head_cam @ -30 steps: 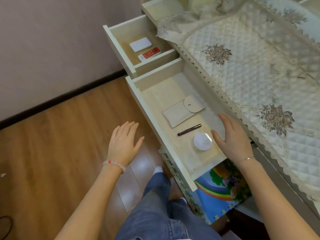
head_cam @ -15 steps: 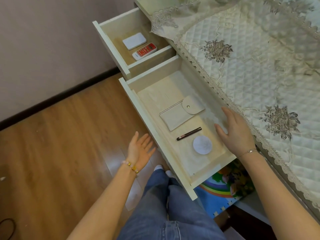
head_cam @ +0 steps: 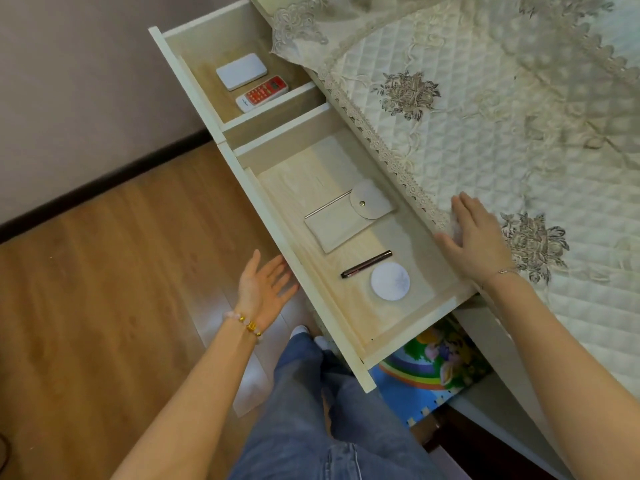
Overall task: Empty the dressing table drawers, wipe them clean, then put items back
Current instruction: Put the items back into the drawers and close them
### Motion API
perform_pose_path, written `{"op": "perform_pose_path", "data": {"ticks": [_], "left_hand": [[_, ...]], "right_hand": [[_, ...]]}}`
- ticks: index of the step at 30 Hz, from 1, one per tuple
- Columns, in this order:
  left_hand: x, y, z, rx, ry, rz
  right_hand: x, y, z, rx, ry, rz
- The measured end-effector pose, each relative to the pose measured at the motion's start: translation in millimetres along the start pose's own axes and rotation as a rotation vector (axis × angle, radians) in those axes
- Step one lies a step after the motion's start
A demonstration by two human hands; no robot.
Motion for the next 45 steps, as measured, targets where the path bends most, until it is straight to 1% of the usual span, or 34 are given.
{"op": "perform_pose_path", "data": {"ticks": [3, 11, 17, 24, 27, 31, 33, 35, 37, 38, 42, 45], "left_hand": [[8, 3, -14, 0.015, 0.005, 0.006], [37, 12, -71, 0.017, 0.061, 0.033], [69, 23, -131, 0.027, 0.124, 0.039], [103, 35, -175, -0.020, 0.189, 0.050], [113, 39, -196, -0.002, 0.217, 0.051], [118, 38, -210, 0.029, 0.215, 0.059], [115, 35, -209, 0.053, 0.243, 0.081], [110, 30, -203, 0.180, 0.274, 0.101], [100, 19, -193, 0.431, 0.267, 0.066], [93, 9, -187, 0.579, 0.249, 0.011], [50, -45, -159, 1.060, 0.148, -0.384], [8, -85, -132, 1.502, -0.006, -0.640]], "right_hand": [[2, -5, -2, -0.028, 0.029, 0.024], [4, -9, -5, 0.041, 0.067, 0.059], [4, -12, -4, 0.108, 0.035, 0.048], [5, -13, -5, 0.159, 0.023, 0.059], [6, -14, -6, 0.170, 0.023, 0.061], [6, -15, -6, 0.169, 0.010, 0.052], [5, -15, -6, 0.174, 0.012, 0.051], [5, -14, -5, 0.178, 0.017, 0.051], [5, -13, -4, 0.192, 0.033, 0.047], [5, -13, -3, 0.206, 0.039, 0.043], [2, -1, 8, 0.272, 0.027, 0.022], [-1, 15, 20, 0.267, -0.031, 0.043]]}}
Point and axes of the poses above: each hand's wrist, its own x-axis towards the middle knuckle, its own z-axis out of the back of the hand, y = z × x, the point moved 8 cm from there along x, towards the middle knuckle, and after that the axes turned 9 degrees about y, right-handed, at the moved point
